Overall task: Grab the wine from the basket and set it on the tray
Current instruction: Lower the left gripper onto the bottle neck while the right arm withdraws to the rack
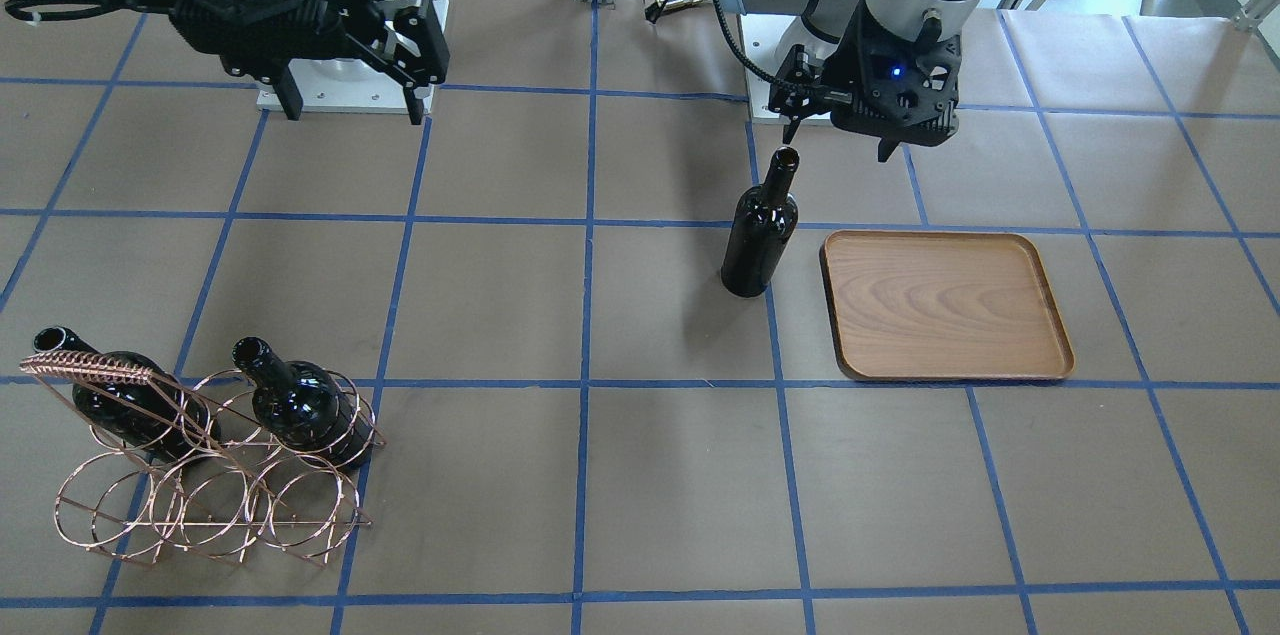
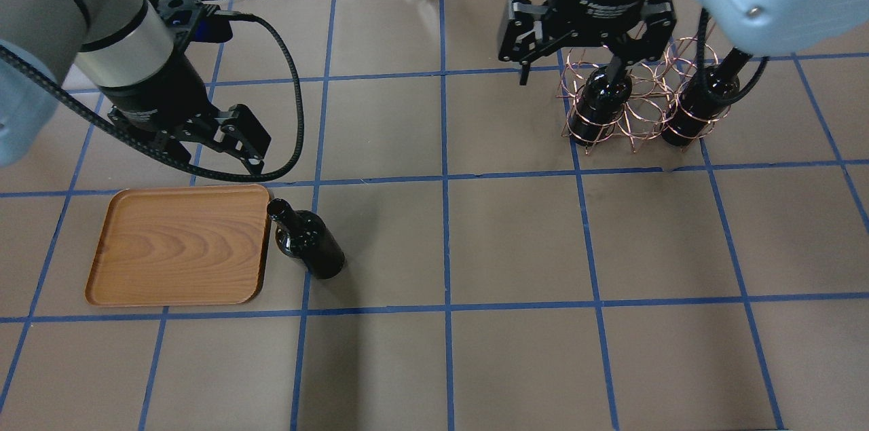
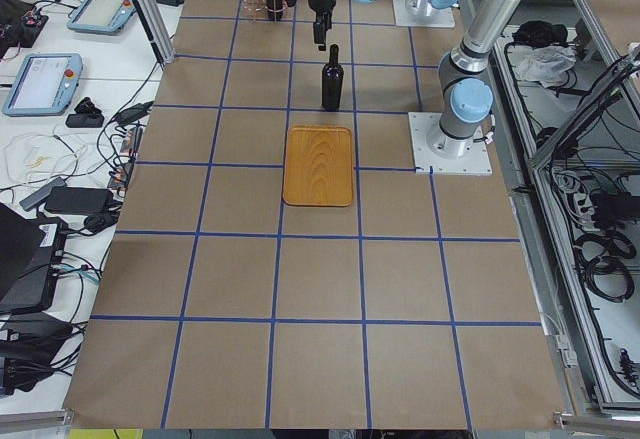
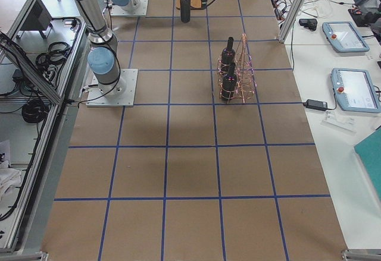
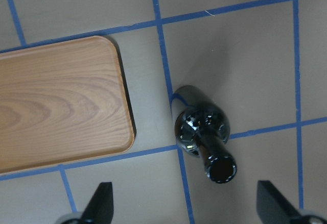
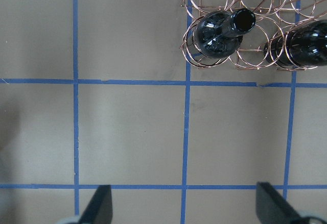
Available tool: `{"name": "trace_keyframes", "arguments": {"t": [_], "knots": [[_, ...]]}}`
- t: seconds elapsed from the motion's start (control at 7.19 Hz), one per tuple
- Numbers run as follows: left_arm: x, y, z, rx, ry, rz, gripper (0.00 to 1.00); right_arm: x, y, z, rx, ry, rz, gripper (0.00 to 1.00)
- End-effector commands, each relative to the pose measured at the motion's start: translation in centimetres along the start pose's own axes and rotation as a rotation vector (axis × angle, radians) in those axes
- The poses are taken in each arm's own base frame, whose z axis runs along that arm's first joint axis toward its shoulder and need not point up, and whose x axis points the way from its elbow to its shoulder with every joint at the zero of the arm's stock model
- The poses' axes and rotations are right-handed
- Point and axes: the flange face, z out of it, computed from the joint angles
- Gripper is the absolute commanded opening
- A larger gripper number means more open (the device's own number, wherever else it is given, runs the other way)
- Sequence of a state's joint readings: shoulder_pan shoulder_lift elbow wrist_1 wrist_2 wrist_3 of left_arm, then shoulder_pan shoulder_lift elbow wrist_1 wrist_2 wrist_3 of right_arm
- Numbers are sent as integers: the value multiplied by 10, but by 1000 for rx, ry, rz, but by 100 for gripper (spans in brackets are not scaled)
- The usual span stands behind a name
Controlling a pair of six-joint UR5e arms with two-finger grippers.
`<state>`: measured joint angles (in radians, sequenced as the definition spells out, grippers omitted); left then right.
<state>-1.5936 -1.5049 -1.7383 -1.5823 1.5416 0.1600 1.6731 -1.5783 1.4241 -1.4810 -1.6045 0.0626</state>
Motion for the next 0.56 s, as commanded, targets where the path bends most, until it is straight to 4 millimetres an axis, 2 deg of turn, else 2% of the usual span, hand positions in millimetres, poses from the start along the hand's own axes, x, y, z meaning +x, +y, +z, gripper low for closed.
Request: {"name": "trace_keyframes", "arguments": {"t": [0.0,0.14,0.42], "knots": [[2,-1,28,-44,8,6,98,4,8,-12,22,-20,-24,100],[3,-9,41,-41,33,-2,98,4,7,-12,25,-22,-21,100],[14,-6,61,-83,36,22,93,4,7,-11,25,-20,-23,100]]}}
